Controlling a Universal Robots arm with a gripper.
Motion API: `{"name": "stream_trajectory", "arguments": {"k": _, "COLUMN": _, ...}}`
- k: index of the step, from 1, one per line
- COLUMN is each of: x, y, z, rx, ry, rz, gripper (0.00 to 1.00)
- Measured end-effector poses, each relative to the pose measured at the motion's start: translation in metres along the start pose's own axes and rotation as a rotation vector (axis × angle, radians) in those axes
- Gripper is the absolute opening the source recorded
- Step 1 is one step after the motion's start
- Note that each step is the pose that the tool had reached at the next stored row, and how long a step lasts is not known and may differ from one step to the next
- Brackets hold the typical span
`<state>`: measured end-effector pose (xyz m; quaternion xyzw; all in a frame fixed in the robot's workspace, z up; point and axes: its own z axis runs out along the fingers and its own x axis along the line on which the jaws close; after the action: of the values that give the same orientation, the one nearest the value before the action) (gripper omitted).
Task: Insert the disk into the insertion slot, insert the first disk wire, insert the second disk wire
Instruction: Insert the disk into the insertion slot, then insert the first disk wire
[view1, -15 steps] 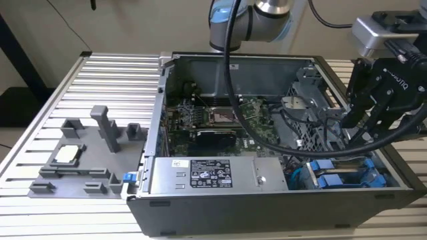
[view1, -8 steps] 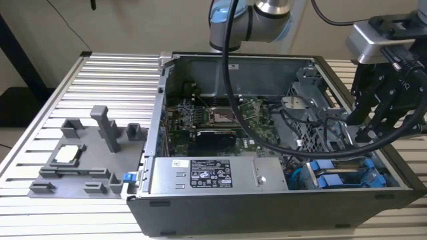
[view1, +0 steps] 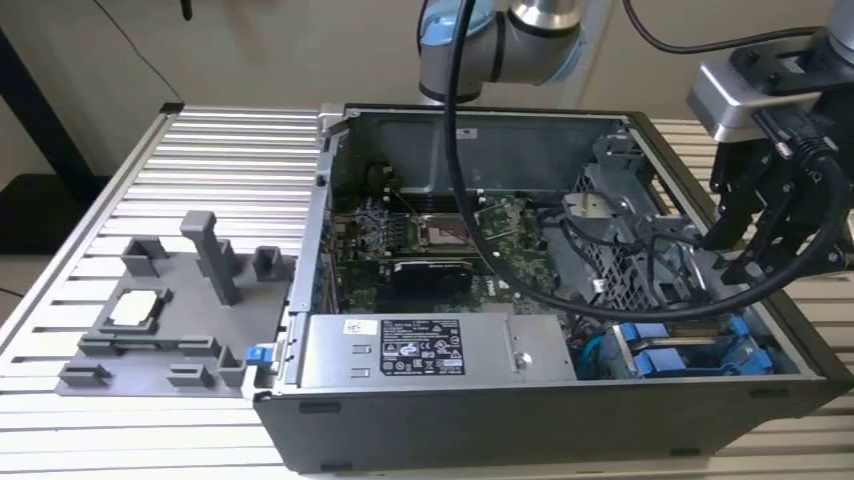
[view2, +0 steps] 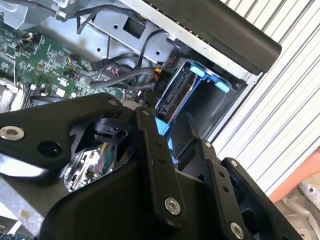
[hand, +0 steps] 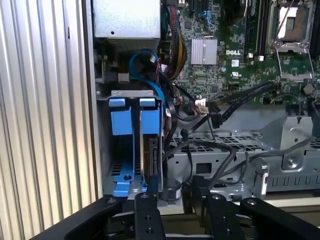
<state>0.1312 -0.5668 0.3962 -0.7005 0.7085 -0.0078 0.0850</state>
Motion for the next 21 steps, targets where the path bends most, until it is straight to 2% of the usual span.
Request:
{"name": "stream_trajectory", "arguments": {"k": 3, "x": 0.0002, "y": -0.0038, "z": 0.0025, "rx": 0.0001, "ry": -0.0056, "rz": 0.001, "gripper": 0.41}}
{"name": "stream_trajectory", "arguments": {"k": 5, "x": 0.0003, "y": -0.0087, "z": 0.004, "rx": -0.0001, "ry": -0.0147, "rz": 0.002, "gripper": 0.41}}
{"name": "stream_trajectory", "arguments": {"k": 6, "x": 0.0003, "y": -0.0117, "z": 0.0045, "rx": -0.0006, "ry": -0.0169, "rz": 0.002, "gripper": 0.41}}
{"name": "stream_trajectory", "arguments": {"k": 9, "x": 0.0003, "y": -0.0176, "z": 0.0063, "rx": -0.0039, "ry": -0.019, "rz": 0.002, "gripper": 0.41}}
{"name": "stream_trajectory", "arguments": {"k": 11, "x": 0.0003, "y": -0.0185, "z": 0.0071, "rx": -0.0106, "ry": -0.0185, "rz": 0.003, "gripper": 0.41}}
{"name": "stream_trajectory", "arguments": {"k": 15, "x": 0.0005, "y": -0.0187, "z": 0.0084, "rx": -0.0326, "ry": -0.0183, "rz": 0.005, "gripper": 0.41}}
{"name": "stream_trajectory", "arguments": {"k": 17, "x": 0.0006, "y": -0.0185, "z": 0.009, "rx": -0.0358, "ry": -0.0192, "rz": 0.006, "gripper": 0.41}}
{"name": "stream_trajectory", "arguments": {"k": 21, "x": 0.0006, "y": -0.0186, "z": 0.0094, "rx": -0.036, "ry": -0.0248, "rz": 0.007, "gripper": 0.41}}
